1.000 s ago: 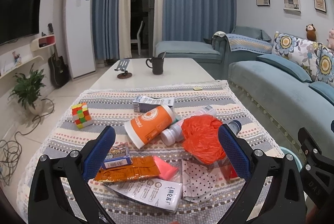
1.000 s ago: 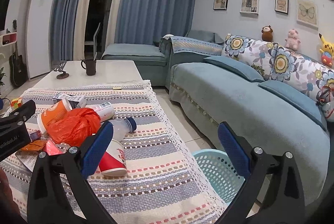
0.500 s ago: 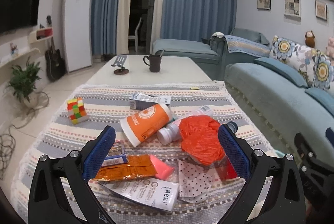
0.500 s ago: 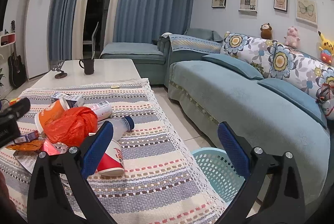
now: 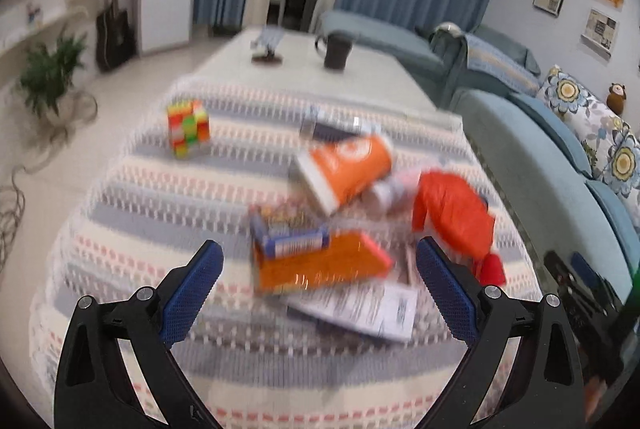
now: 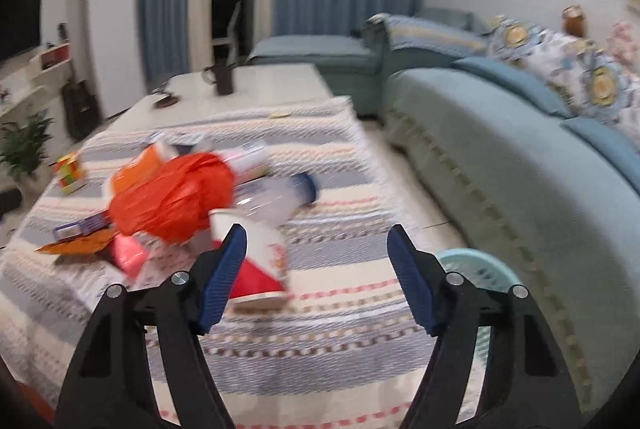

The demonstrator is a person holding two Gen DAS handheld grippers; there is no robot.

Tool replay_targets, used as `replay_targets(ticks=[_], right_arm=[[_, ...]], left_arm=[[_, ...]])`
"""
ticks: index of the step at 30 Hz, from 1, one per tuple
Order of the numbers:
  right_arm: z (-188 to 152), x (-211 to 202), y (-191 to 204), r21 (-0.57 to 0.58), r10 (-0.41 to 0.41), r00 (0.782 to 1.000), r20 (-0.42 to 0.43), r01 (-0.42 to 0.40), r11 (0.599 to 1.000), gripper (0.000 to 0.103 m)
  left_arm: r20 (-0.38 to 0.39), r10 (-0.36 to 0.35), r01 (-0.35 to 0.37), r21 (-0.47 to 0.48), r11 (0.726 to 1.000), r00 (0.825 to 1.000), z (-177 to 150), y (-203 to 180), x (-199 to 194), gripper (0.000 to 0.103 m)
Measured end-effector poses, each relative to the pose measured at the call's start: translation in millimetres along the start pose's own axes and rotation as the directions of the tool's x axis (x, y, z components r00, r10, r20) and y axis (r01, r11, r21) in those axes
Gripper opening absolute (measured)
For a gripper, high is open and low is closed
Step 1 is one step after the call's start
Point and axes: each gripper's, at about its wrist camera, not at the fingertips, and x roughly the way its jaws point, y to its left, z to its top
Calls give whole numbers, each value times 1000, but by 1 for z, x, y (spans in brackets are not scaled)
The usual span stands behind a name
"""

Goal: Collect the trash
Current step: 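Grasp the red-white paper cup with the right tool while the left tool grasps the white medicine packet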

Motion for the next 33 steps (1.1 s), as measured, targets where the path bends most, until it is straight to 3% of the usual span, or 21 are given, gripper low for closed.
replay_targets(ticks=[4, 8, 15, 18, 21, 26, 29, 33], right_arm=[[-1, 14, 15, -4, 65, 996, -61, -66, 998, 69], [-5, 28, 24, -9, 90, 990, -112, -92, 996, 69], [-14, 51, 28, -46, 61, 982, -180, -70, 996, 69], [-16, 59, 27, -52, 51, 977, -209, -63, 997, 69], [-17, 60, 23, -44, 45, 977, -207, -55, 997, 65], [-16, 60, 14, -8, 87, 972, -217, -91, 996, 39], [-16, 59, 13, -1, 99, 971, -218, -101, 995, 39], [-15, 59, 12, 10, 122, 968, -219, -123, 992, 39]], left_arm=[[-130, -11, 13, 15, 1000, 991, -20, -12, 27, 93], [-166, -47, 40, -41, 998, 985, -37, -18, 43, 93], [-220, 53, -38, 72, 997, 974, -52, -45, 74, 92], [-245, 110, -78, 135, 988, 963, -54, -47, 80, 85], [-265, 89, -63, 104, 993, 960, -57, -32, 71, 83], [-272, 114, -105, 49, 993, 956, -54, -1, 43, 83], [-235, 105, -106, 7, 994, 966, -48, 11, 25, 83], [-249, 1, -35, -135, 990, 969, -36, 20, 39, 90]])
